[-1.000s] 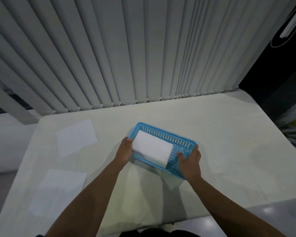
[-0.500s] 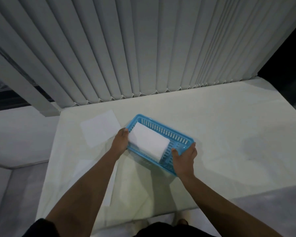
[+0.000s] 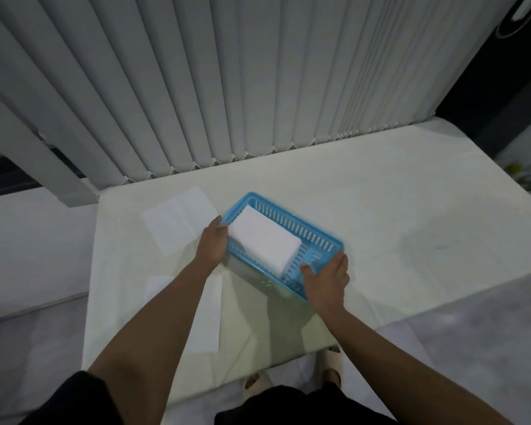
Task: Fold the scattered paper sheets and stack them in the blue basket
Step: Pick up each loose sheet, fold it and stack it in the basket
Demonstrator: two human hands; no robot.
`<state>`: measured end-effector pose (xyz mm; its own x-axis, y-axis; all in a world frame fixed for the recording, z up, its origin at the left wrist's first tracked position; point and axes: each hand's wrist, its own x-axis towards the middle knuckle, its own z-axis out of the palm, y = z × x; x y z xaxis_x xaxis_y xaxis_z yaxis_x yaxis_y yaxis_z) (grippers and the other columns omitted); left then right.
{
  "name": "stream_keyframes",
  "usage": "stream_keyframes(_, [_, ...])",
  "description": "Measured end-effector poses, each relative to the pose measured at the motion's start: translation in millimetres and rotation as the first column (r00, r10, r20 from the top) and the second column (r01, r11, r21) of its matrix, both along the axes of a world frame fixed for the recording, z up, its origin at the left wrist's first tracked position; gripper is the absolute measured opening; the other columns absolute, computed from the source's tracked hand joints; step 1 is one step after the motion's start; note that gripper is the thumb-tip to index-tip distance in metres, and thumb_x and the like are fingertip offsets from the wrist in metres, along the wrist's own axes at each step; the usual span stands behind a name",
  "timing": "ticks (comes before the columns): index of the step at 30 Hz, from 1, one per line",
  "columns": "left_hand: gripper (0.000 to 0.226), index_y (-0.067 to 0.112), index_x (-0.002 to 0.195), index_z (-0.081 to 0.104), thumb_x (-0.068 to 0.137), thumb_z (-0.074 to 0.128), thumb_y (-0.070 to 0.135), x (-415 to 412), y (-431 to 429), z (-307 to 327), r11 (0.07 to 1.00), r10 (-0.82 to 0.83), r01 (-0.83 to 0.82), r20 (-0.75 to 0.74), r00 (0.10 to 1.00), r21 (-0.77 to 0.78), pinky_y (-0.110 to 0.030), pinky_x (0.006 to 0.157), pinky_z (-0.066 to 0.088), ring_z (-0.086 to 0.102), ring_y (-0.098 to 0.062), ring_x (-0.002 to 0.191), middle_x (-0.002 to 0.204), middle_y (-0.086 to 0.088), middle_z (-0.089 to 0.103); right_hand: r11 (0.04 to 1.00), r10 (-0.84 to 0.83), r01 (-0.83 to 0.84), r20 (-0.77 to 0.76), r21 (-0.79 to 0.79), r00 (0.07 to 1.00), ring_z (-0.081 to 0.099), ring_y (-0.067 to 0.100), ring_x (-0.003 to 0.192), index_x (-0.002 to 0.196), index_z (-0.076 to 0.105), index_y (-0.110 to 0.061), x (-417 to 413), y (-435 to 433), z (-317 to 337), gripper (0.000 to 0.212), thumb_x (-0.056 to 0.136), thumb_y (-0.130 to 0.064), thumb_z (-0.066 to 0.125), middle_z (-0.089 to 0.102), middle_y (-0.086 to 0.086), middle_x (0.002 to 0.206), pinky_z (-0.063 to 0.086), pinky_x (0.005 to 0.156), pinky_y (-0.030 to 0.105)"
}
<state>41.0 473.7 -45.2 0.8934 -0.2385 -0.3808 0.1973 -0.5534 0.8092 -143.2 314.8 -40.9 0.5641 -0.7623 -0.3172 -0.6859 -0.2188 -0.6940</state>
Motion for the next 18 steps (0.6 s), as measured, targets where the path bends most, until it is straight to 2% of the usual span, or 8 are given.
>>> stream_keyframes(5, [0.052, 0.021, 0.147, 0.033, 0.100, 0.032, 0.043, -11.8, 25.8, -7.6, 0.993, -0.006, -0.005, 0.095, 0.995, 0.114, -0.042, 0.117, 0.026, 0.034, -0.027, 0.140, 0.151, -0.009, 0.037, 0.977, 0.070, -0.093, -0.122, -0.191, 0.990, 0.009, 0.039, 0.144, 0.152, 0.000, -0.008, -0.5, 2.2, 2.9, 0.092, 0.089, -0.047, 0.055, -0.001, 0.019, 0.160, 0.007, 0.119, 0.047])
stream_keyframes(11, [0.042, 0.016, 0.135, 0.047, 0.099, 0.038, 0.035, -37.6, 70.7, -5.5, 0.954, 0.147, -0.204, 0.250, 0.957, 0.219, -0.044, 0.109, 0.035, 0.044, -0.031, 0.131, 0.139, -0.013, 0.049, 0.868, 0.280, -0.308, -0.127, -0.389, 0.952, 0.005, 0.035, 0.147, 0.151, 0.017, -0.016, 15.3, 24.3, 19.5, 0.075, 0.091, -0.044, 0.051, -0.004, 0.012, 0.161, 0.002, 0.119, 0.049])
stream_keyframes(14, [0.039, 0.015, 0.133, 0.049, 0.097, 0.044, 0.030, -57.6, 96.9, -4.2, 0.908, 0.257, -0.324, 0.258, 0.931, 0.267, -0.046, 0.104, 0.038, 0.045, -0.032, 0.128, 0.135, -0.014, 0.051, 0.760, 0.443, -0.456, -0.144, -0.464, 0.885, 0.006, 0.036, 0.146, 0.148, 0.028, -0.020, 30.0, 44.2, 27.8, 0.064, 0.092, -0.043, 0.049, -0.003, 0.011, 0.162, 0.001, 0.119, 0.049])
stream_keyframes(18, [0.041, 0.015, 0.132, 0.049, 0.094, 0.050, 0.030, -82.2, 133.3, -8.2, 0.852, 0.300, -0.366, 0.225, 0.927, 0.374, -0.045, 0.101, 0.039, 0.045, -0.032, 0.126, 0.134, -0.013, 0.052, 0.528, 0.664, -0.659, -0.224, -0.536, 0.714, 0.009, 0.035, 0.146, 0.145, 0.034, -0.023, 53.5, 72.8, 33.8, 0.056, 0.093, -0.037, 0.050, 0.003, 0.009, 0.162, -0.001, 0.118, 0.048])
